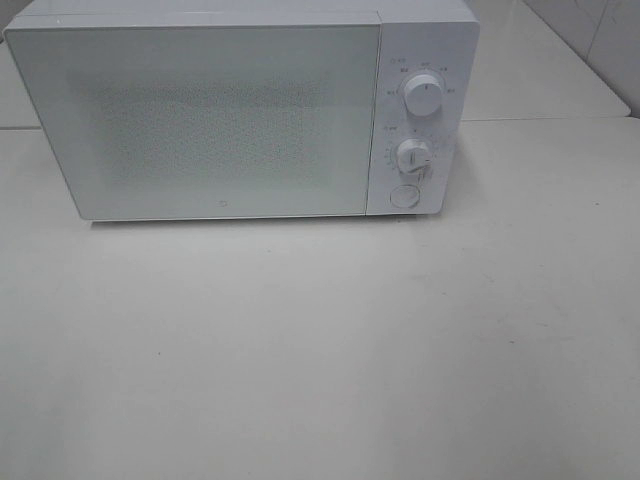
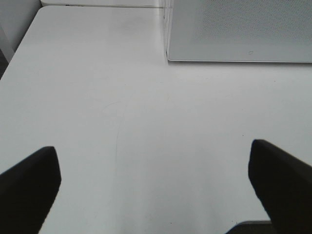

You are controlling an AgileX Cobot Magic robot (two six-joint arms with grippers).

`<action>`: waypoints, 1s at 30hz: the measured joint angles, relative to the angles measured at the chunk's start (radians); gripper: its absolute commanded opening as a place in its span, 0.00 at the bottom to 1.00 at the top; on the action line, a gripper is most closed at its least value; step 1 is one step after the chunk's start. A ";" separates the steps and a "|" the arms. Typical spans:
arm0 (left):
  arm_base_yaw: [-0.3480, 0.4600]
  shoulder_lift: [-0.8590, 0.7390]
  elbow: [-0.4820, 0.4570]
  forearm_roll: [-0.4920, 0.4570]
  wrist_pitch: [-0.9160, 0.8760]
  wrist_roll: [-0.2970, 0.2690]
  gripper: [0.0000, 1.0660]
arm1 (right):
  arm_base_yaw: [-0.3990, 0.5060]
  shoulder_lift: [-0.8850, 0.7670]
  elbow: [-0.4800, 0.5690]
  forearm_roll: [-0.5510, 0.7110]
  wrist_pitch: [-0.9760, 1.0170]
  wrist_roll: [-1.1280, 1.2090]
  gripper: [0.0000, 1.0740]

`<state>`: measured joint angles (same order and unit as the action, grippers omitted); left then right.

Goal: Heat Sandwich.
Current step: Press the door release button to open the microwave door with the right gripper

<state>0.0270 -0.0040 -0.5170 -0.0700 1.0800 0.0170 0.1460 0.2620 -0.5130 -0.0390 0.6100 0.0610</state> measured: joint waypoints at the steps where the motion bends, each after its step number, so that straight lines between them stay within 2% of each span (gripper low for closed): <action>1: 0.000 0.000 0.000 0.000 0.000 0.000 0.94 | 0.000 0.027 0.003 0.000 -0.032 0.000 0.70; 3: 0.000 0.000 0.000 0.000 0.000 0.000 0.94 | 0.000 0.110 0.006 0.000 -0.141 0.000 0.70; 12: 0.000 0.000 0.000 0.000 0.000 0.000 0.94 | 0.000 0.351 0.006 0.000 -0.382 0.000 0.70; 30: 0.000 0.000 0.000 0.000 0.000 0.000 0.94 | 0.000 0.730 0.011 0.000 -0.820 0.000 0.71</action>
<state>0.0270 -0.0040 -0.5170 -0.0700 1.0800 0.0170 0.1460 0.9920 -0.5020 -0.0390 -0.2100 0.0610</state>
